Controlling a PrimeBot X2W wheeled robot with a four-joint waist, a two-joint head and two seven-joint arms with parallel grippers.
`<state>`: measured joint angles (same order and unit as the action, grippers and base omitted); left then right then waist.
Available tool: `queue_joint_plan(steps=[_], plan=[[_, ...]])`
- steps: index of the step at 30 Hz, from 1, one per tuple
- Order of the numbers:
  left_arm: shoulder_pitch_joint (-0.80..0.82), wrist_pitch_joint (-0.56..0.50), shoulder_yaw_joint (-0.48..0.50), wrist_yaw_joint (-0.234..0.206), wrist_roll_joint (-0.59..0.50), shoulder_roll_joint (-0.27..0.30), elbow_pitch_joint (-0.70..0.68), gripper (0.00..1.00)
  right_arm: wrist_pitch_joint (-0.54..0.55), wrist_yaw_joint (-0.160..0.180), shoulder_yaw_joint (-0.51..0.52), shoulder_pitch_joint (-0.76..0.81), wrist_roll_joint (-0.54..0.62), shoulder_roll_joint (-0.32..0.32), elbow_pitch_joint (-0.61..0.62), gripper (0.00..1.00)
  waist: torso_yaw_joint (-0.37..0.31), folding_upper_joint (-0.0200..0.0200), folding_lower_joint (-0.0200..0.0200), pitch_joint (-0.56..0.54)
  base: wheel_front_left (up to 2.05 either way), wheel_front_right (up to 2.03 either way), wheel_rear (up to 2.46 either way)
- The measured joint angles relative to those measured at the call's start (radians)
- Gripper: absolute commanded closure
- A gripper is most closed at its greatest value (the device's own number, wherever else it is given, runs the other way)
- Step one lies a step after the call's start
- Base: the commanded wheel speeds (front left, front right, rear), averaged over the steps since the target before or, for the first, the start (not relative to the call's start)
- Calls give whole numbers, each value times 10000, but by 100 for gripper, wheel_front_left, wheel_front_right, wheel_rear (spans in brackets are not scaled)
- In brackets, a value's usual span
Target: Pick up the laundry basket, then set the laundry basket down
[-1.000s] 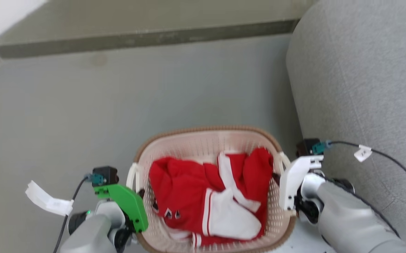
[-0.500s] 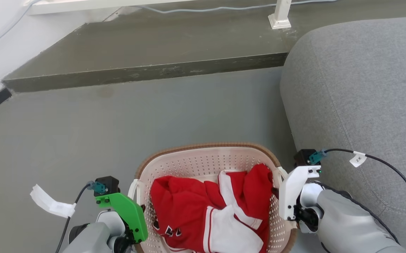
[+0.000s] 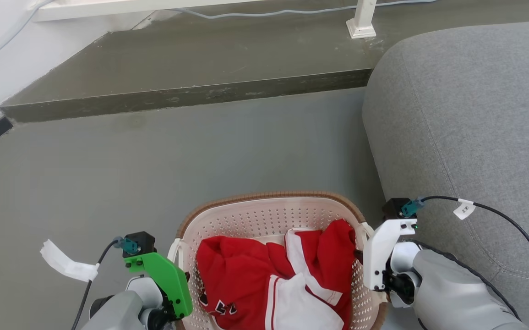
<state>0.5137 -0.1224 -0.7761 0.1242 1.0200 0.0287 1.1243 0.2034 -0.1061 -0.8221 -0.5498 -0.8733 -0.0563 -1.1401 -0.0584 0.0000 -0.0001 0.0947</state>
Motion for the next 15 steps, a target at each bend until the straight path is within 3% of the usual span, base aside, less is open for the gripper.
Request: queue_joint_plan(steps=[15], plan=[[6, -61, -63, 0, 142, 2, 69, 100, 4, 23, -240, 0, -291, -17, 17, 100, 2, 0, 0, -13, 0, 0, 0]])
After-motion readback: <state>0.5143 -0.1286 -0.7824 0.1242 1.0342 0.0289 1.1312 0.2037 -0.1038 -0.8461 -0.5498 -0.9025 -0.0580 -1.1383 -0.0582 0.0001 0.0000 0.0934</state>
